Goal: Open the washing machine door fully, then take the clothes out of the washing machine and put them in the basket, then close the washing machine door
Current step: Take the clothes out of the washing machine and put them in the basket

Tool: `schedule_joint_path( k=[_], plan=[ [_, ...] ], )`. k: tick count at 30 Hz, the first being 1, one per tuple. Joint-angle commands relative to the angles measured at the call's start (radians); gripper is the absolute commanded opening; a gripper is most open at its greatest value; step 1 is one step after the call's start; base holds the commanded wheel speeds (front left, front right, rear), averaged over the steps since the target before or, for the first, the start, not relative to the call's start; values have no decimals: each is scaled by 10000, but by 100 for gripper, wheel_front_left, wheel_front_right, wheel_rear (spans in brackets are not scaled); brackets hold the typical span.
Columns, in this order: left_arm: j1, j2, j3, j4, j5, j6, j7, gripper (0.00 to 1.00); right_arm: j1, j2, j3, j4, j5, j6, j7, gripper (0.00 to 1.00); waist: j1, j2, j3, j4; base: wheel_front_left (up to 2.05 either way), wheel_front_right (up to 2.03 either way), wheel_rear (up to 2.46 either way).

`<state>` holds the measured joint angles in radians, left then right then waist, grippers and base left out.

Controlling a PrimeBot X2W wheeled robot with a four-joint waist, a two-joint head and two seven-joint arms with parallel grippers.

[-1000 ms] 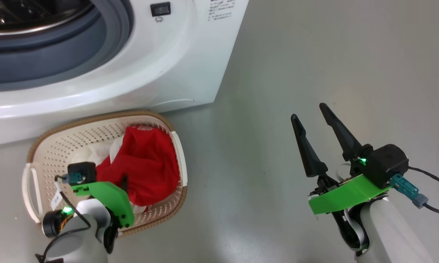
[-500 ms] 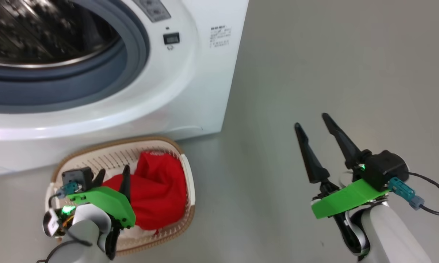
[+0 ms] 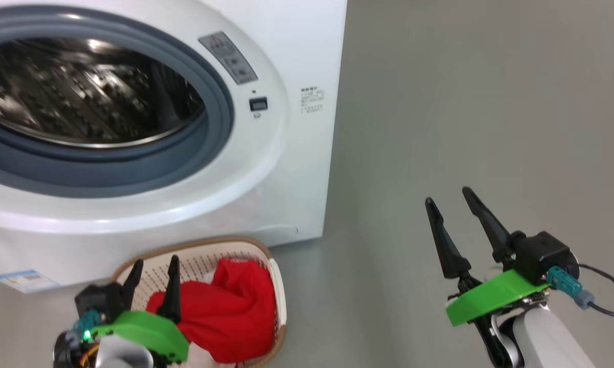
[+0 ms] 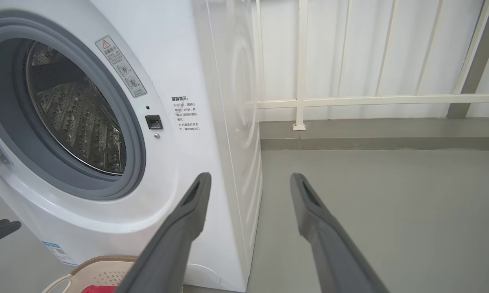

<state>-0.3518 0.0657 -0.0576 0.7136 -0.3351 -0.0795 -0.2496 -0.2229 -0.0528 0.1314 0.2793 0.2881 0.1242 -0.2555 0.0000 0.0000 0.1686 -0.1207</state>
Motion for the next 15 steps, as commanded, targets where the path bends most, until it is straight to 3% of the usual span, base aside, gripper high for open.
schedule_joint_path(
  k=[1, 15],
  plan=[
    [334, 150, 394, -596, 133, 97, -121, 100, 78, 26, 104, -117, 7, 65, -63, 100, 0, 0, -651, 191, 0, 0, 0],
    [2326, -24, 1180, -3910, 465, 352, -121, 100, 281, 26, -23, 267, -296, 65, -63, 100, 0, 0, -1694, 305, 0, 0, 0]
  ],
)
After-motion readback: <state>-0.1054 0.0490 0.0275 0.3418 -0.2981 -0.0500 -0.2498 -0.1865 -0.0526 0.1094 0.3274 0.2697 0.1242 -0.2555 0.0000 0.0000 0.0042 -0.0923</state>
